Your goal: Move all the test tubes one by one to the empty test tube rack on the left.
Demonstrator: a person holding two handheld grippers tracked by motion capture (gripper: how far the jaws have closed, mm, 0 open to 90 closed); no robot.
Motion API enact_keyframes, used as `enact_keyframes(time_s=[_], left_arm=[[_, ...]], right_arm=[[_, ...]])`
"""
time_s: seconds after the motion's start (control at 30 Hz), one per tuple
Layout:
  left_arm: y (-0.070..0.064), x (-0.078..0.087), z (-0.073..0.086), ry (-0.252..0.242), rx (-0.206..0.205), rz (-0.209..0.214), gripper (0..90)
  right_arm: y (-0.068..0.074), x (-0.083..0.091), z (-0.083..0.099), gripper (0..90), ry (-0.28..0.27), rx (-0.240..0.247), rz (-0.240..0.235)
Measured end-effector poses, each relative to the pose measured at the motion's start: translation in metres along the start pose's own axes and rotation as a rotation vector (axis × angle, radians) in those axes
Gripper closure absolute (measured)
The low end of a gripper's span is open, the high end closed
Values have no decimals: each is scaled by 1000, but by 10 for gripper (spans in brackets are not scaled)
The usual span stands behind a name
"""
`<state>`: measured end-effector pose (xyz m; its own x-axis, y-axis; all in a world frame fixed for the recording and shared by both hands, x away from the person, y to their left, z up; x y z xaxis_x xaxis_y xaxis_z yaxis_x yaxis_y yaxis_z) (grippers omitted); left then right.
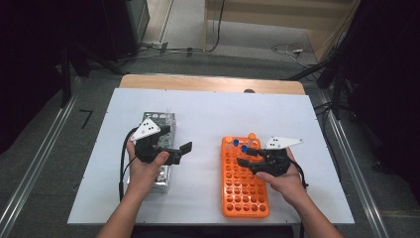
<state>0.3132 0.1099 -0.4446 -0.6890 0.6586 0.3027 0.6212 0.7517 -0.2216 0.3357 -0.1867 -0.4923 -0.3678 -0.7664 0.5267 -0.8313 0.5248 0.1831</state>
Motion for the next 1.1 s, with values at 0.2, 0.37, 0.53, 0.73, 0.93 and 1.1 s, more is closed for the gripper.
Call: enact_keyframes(time_s=[0.2,0.37,0.53,0.73,0.93,1.1], left_arm=[[-3,-2,0,0,-2,8,0],[-6,-4,0,3,-6,11,0],[-10,-5,1,6,-14,20,0],[-16,-5,0,1,-21,39,0],[-22,-7,2,8,-30,63,0],[-26,-9,4,10,-28,79,0]], right_arm=[[-9,-12,3,562,49,8,23],[-7,-18,5,647,75,51,28],[-7,-15,6,734,73,70,21],[-7,-13,7,742,50,74,23],[-3,-3,3,743,-10,60,28],[2,7,-4,743,-53,46,31]])
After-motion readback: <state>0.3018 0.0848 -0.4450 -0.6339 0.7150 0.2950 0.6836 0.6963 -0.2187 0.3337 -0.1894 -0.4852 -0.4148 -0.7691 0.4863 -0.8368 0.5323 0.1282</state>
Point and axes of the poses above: each handheld gripper's, and its own axes: x roughly backward along the jaws, z roughly out of its underside, y roughly to its left, the point moved 5 cm from there along -x, roughly forward along the jaws, and after that the axes turned 1 degree about -y, right-handed, at the moved point
